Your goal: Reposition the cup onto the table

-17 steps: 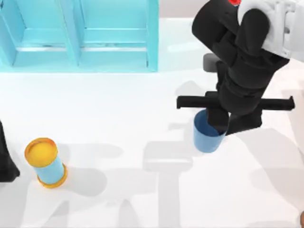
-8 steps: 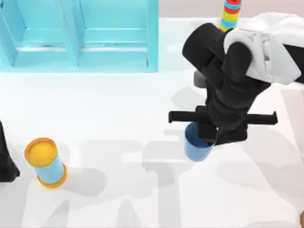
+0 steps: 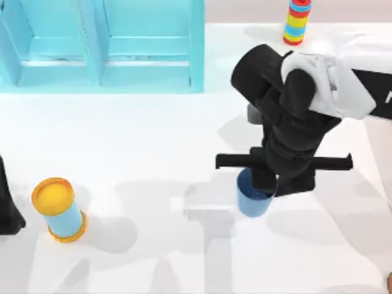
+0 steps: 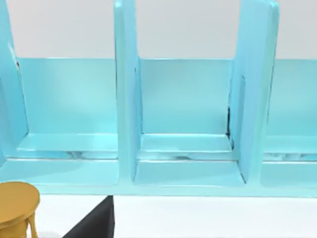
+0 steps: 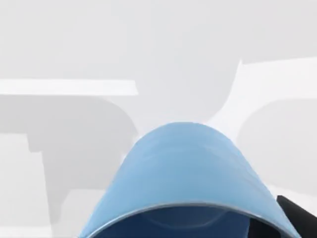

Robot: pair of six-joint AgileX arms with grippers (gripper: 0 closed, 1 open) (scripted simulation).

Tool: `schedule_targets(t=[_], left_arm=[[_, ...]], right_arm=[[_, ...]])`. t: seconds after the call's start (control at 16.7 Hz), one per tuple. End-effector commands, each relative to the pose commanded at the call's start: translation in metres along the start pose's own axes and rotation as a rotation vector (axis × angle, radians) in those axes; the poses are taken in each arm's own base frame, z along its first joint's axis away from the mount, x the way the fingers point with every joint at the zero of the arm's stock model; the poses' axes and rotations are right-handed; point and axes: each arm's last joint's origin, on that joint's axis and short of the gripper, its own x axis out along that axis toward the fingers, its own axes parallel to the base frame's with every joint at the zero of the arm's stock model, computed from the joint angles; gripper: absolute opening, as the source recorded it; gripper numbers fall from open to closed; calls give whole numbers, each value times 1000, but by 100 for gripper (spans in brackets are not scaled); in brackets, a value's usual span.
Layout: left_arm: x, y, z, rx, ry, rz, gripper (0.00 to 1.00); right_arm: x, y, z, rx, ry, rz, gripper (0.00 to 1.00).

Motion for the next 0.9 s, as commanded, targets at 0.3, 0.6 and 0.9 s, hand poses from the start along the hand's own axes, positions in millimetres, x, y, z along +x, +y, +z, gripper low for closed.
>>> schedule_targets(t=[0.3, 0.6, 0.9], left_arm=[[0, 0, 0, 0, 0, 0, 100], [0, 0, 0, 0, 0, 0, 100], [0, 0, 0, 0, 0, 0, 100]], right_arm=[[0, 0, 0, 0, 0, 0, 53], [0, 0, 0, 0, 0, 0, 90], [0, 0, 0, 0, 0, 0, 100]])
